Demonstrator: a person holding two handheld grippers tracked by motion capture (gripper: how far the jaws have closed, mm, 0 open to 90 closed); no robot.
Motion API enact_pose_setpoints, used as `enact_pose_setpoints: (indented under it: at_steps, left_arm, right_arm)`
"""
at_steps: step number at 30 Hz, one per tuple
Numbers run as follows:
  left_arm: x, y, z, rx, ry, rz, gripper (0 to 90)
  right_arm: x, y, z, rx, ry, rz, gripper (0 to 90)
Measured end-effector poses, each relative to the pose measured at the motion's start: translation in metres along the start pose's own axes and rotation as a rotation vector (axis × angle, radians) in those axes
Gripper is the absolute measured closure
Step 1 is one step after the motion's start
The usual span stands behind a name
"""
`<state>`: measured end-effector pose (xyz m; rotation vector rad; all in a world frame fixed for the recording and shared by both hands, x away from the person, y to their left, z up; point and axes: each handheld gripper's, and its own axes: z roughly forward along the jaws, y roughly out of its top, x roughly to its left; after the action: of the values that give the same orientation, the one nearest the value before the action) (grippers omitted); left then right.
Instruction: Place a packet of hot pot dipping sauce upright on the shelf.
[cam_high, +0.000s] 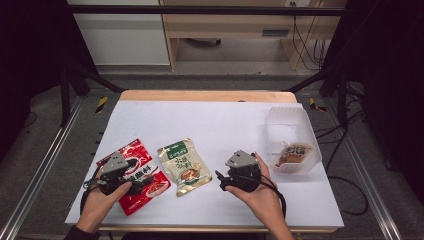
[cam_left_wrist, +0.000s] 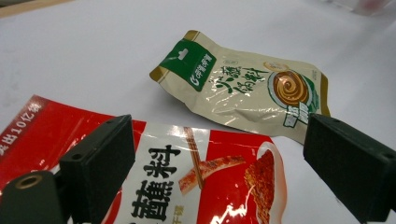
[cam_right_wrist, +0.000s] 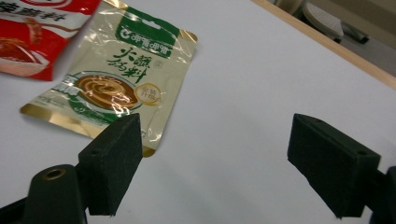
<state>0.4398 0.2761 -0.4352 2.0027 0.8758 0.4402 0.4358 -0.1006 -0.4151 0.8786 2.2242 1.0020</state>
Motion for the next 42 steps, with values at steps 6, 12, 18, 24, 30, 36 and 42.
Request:
enact_pose_setpoints:
  at_steps: [6,12,18,24,30,36,42]
  left_arm:
    - [0.005,0.017,0.011,0.010,-0.010,0.039,11.4]
    - [0.017,0.038,0.037,0.003,0.001,0.023,10.4]
    - [0.031,0.064,0.057,-0.002,0.016,0.000,9.3]
    - [0.037,0.060,0.070,0.082,0.021,0.030,14.9]
    - [0.030,0.054,0.078,0.158,0.003,0.085,20.4]
    - [0.034,0.049,0.089,0.209,0.030,0.071,18.7]
    - [0.034,0.046,0.097,0.232,0.011,0.061,19.1]
  right_arm:
    - [0.006,-0.005,0.021,0.010,-0.024,0.015,15.9]
    - [0.004,-0.005,0.025,-0.013,-0.017,0.029,15.4]
    - [0.000,-0.013,0.027,-0.012,0.025,0.065,18.5]
    - [-0.004,-0.023,0.028,0.012,-0.002,0.057,17.8]
    - [-0.006,-0.028,0.028,0.015,0.010,0.088,17.8]
    - [0.000,-0.028,0.030,0.021,0.022,0.061,18.0]
    - [0.001,-0.029,0.032,0.020,0.049,0.088,18.4]
